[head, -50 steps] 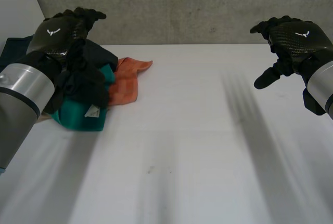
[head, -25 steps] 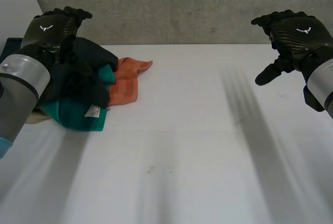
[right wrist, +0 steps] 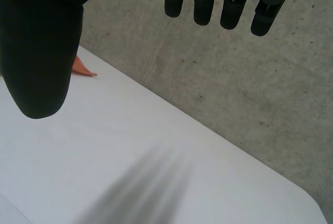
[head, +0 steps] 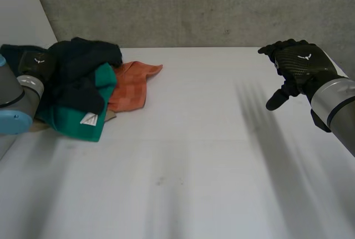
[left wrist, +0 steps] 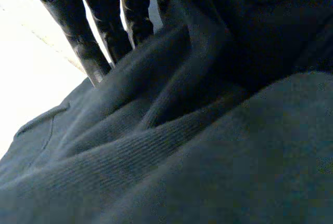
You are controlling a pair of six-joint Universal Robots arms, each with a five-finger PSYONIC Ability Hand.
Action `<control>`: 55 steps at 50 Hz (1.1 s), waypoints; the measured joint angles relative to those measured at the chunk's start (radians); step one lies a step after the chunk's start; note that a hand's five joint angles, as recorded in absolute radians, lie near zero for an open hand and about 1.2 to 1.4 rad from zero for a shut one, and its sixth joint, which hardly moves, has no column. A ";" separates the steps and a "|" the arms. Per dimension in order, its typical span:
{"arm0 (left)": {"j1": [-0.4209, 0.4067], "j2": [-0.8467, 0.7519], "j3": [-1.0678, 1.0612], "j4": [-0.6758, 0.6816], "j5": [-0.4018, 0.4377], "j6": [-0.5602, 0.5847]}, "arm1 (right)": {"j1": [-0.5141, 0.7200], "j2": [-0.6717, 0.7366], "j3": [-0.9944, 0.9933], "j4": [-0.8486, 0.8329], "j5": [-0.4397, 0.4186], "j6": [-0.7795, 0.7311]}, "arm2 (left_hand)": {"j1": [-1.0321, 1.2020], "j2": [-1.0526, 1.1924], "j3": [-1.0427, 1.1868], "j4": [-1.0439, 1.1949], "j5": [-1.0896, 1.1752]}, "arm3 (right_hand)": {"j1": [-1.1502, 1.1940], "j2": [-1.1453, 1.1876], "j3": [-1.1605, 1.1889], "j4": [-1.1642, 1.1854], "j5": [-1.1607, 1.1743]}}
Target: Fold the laundry.
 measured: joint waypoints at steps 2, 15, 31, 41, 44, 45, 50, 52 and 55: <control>-0.011 0.016 -0.008 0.026 -0.001 -0.008 | 0.000 0.002 0.000 -0.001 0.001 -0.007 | 0.037 0.058 0.052 0.065 0.088 | 0.000 0.000 0.000 0.000 0.000; -0.216 0.413 -0.209 0.163 -0.003 -0.203 | -0.007 0.001 -0.011 -0.001 0.002 -0.016 | 0.152 0.096 0.108 0.082 0.205 | 0.000 0.000 0.000 0.000 0.000; -0.652 0.349 -0.230 0.170 0.020 -0.368 | -0.014 -0.011 -0.021 -0.002 0.008 -0.013 | 0.152 0.096 0.112 0.086 0.209 | 0.000 0.000 0.000 0.000 0.000; -0.728 0.114 -0.175 0.133 0.018 -0.365 | -0.014 -0.002 -0.028 -0.004 0.010 -0.014 | -0.744 -0.857 -0.825 -0.874 -0.673 | 0.000 0.000 0.000 0.000 0.000; -0.720 0.112 -0.177 0.106 0.016 -0.355 | -0.014 0.002 -0.029 -0.004 0.010 -0.017 | -0.744 -0.887 -0.851 -0.904 -0.696 | 0.000 0.000 0.000 0.000 0.000; -0.710 0.128 -0.184 0.092 0.016 -0.351 | -0.014 0.004 -0.030 -0.004 0.010 -0.020 | -0.744 -0.888 -0.851 -0.904 -0.696 | 0.000 0.000 0.000 0.000 0.000; -0.631 0.248 -0.235 0.047 0.020 -0.339 | -0.013 0.012 -0.032 -0.002 0.010 -0.030 | -0.744 -0.891 -0.851 -0.904 -0.696 | 0.000 0.000 0.000 0.000 0.000; -0.586 0.300 -0.255 0.038 0.022 -0.336 | -0.011 0.015 -0.031 0.000 0.010 -0.034 | -0.744 -0.891 -0.851 -0.904 -0.696 | 0.000 0.000 0.000 0.000 0.000; -0.526 0.340 -0.266 0.034 0.026 -0.331 | -0.007 0.017 -0.029 0.000 0.010 -0.036 | -0.743 -0.891 -0.851 -0.904 -0.696 | 0.000 0.000 0.000 0.000 0.000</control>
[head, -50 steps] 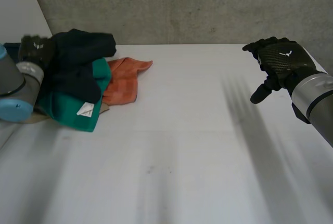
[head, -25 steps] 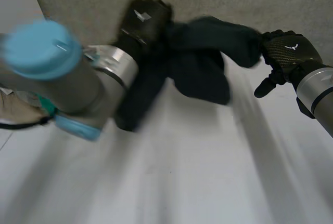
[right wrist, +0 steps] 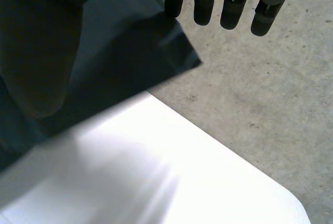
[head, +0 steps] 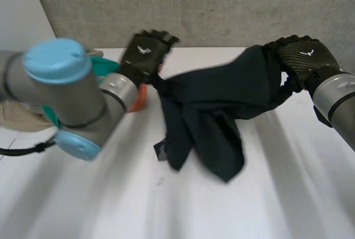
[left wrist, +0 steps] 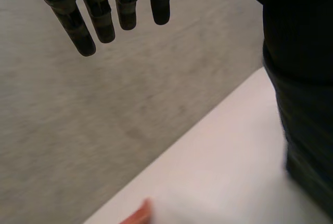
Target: Fold the laundry.
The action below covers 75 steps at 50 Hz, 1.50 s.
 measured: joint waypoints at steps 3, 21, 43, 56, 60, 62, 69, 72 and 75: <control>0.063 -0.005 0.010 -0.003 0.007 0.023 | 0.004 0.001 0.006 0.001 -0.001 -0.004 | 0.003 0.002 0.000 0.001 0.000 | 0.000 0.000 0.000 0.000 0.000; 0.237 -0.328 0.161 -0.023 0.047 0.449 | 0.009 0.043 0.044 -0.004 -0.003 -0.088 | 0.003 0.003 0.001 0.003 0.001 | 0.000 0.000 0.000 0.000 -0.001; -0.003 -0.085 -0.018 -0.109 0.193 -0.022 | 0.056 0.067 -0.022 -0.003 0.042 -0.121 | 0.915 0.987 0.972 0.986 0.934 | 0.000 0.000 0.000 0.000 0.000; -0.195 -0.030 -0.020 -0.117 0.187 -0.073 | 0.046 -0.011 -0.021 0.004 0.055 -0.122 | 0.166 0.187 0.184 0.190 0.191 | 0.000 0.000 0.000 0.000 0.000; -0.182 0.045 -0.039 -0.132 0.187 -0.066 | 0.052 -0.019 -0.018 0.005 0.053 -0.121 | 0.022 0.027 0.015 0.020 -0.004 | 0.000 0.000 0.000 0.000 -0.001; -0.162 0.097 -0.052 -0.145 0.189 -0.062 | 0.055 -0.023 -0.017 0.005 0.052 -0.120 | 0.022 0.015 0.009 0.010 -0.007 | 0.000 0.000 0.000 0.000 0.000; -0.055 0.233 -0.077 -0.169 0.199 -0.057 | 0.059 -0.027 -0.014 0.004 0.050 -0.121 | 0.022 0.015 0.009 0.010 -0.007 | 0.000 0.000 0.000 0.000 -0.001; 0.018 0.245 -0.075 -0.168 0.201 -0.053 | 0.059 -0.027 -0.012 0.004 0.049 -0.122 | 0.022 0.015 0.009 0.010 -0.007 | 0.000 0.000 0.000 0.000 0.000; 0.100 0.203 -0.052 -0.164 0.202 -0.030 | 0.059 -0.026 -0.009 0.004 0.048 -0.123 | 0.022 0.015 0.009 0.010 -0.007 | 0.000 0.000 0.000 0.000 0.000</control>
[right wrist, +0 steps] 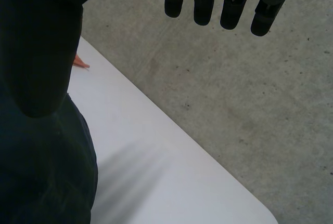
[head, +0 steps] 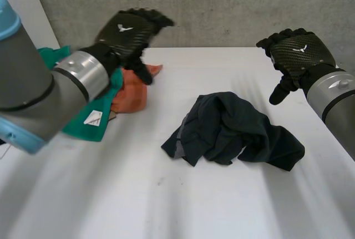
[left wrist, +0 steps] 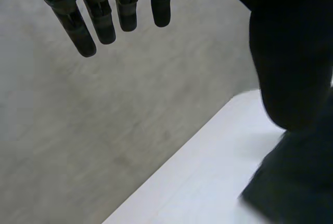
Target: Fold the laundry.
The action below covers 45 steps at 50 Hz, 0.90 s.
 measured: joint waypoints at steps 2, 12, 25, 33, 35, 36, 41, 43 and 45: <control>0.037 -0.048 0.023 0.002 0.000 0.029 | 0.000 0.002 0.003 0.000 0.000 -0.001 | 0.000 0.000 0.000 0.000 0.000 | 0.000 0.000 0.000 0.000 0.000; 0.149 -0.433 0.240 0.002 -0.003 0.333 | -0.001 0.015 0.028 -0.002 0.006 -0.005 | 0.001 0.000 0.000 0.000 0.001 | 0.000 0.000 0.000 0.000 0.000; 0.224 -0.670 0.404 0.001 0.033 0.433 | -0.001 0.084 0.036 -0.008 0.010 -0.009 | 0.194 0.173 0.164 0.183 0.180 | 0.000 0.000 0.000 0.000 0.000; 0.237 -0.696 0.413 0.008 0.043 0.443 | -0.001 0.120 0.031 -0.008 0.012 -0.009 | 0.917 0.900 0.879 0.906 0.875 | 0.000 0.000 0.000 0.000 0.000; 0.241 -0.699 0.415 0.012 0.033 0.453 | -0.001 0.123 0.031 -0.008 0.013 -0.009 | 0.917 0.936 0.909 0.940 0.894 | 0.000 0.000 0.000 0.000 0.000; 0.245 -0.700 0.416 0.018 0.021 0.463 | -0.001 0.125 0.031 -0.008 0.013 -0.009 | 0.917 0.958 0.930 0.969 0.895 | 0.000 0.000 0.000 0.000 0.000; 0.267 -0.698 0.419 0.079 -0.083 0.526 | -0.001 0.126 0.031 -0.009 0.013 -0.009 | 0.917 0.964 0.942 0.971 0.895 | 0.000 0.000 0.000 0.000 0.000; 0.278 -0.697 0.419 0.110 -0.127 0.550 | -0.001 0.126 0.032 -0.009 0.013 -0.009 | 0.917 0.964 0.943 0.971 0.895 | 0.000 0.000 0.000 0.000 0.000; 0.292 -0.695 0.419 0.148 -0.177 0.578 | -0.001 0.125 0.032 -0.009 0.013 -0.009 | 0.917 0.964 0.943 0.972 0.895 | 0.000 0.000 0.000 0.000 0.000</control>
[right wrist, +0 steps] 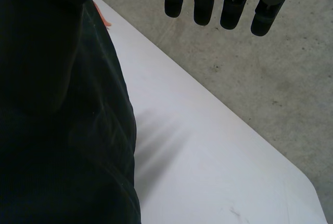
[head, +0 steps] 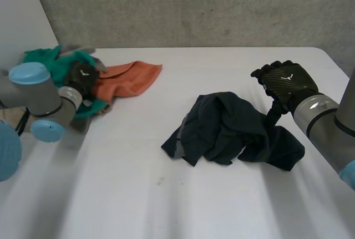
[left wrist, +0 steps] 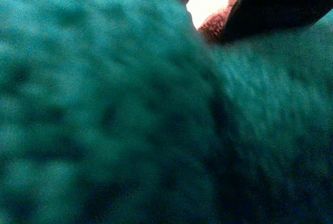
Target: Fold the laundry.
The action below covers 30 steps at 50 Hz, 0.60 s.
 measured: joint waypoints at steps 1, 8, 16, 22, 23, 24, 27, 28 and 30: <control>0.012 0.001 0.000 0.025 -0.033 0.019 | 0.000 -0.001 0.000 0.000 0.000 0.000 | 0.000 0.000 0.001 0.000 0.000 | 0.000 0.000 0.000 0.000 0.000; 0.073 0.003 0.000 0.110 -0.161 0.097 | 0.000 -0.001 0.001 0.000 0.000 0.000 | 0.000 0.002 0.002 0.000 0.000 | 0.000 0.000 0.000 0.000 0.000; 0.120 -0.002 0.006 0.175 -0.239 0.139 | 0.000 0.000 0.003 0.000 0.000 0.000 | 0.000 0.002 0.002 0.000 0.000 | 0.000 0.000 0.000 0.000 0.000; 0.134 -0.019 0.007 0.201 -0.246 0.179 | 0.000 -0.001 0.002 0.000 -0.001 0.000 | 0.000 0.002 0.002 0.000 0.000 | 0.000 0.000 0.000 0.000 0.000; 0.133 -0.021 0.005 0.203 -0.246 0.182 | 0.000 -0.001 0.002 0.000 -0.001 0.000 | 0.000 0.002 0.002 0.000 0.000 | 0.000 0.000 0.000 0.000 0.000; 0.133 -0.022 0.004 0.204 -0.245 0.184 | 0.000 -0.002 0.001 0.000 -0.001 0.000 | 0.000 0.002 0.002 0.000 0.000 | 0.000 0.000 0.000 0.000 0.000; 0.121 -0.016 -0.019 0.207 -0.242 0.184 | 0.000 -0.006 -0.001 0.001 -0.002 0.001 | -0.001 0.002 0.001 0.000 0.000 | 0.000 0.000 0.000 0.000 0.000; 0.106 0.002 -0.044 0.207 -0.237 0.178 | -0.001 -0.009 -0.003 0.001 -0.002 0.001 | -0.095 -0.129 -0.122 -0.118 -0.071 | 0.000 0.000 0.000 0.000 0.000; 0.088 0.034 -0.076 0.206 -0.228 0.169 | -0.002 -0.013 -0.005 0.002 -0.002 0.001 | -0.295 -0.332 -0.297 -0.321 -0.249 | 0.000 0.000 0.000 0.000 0.000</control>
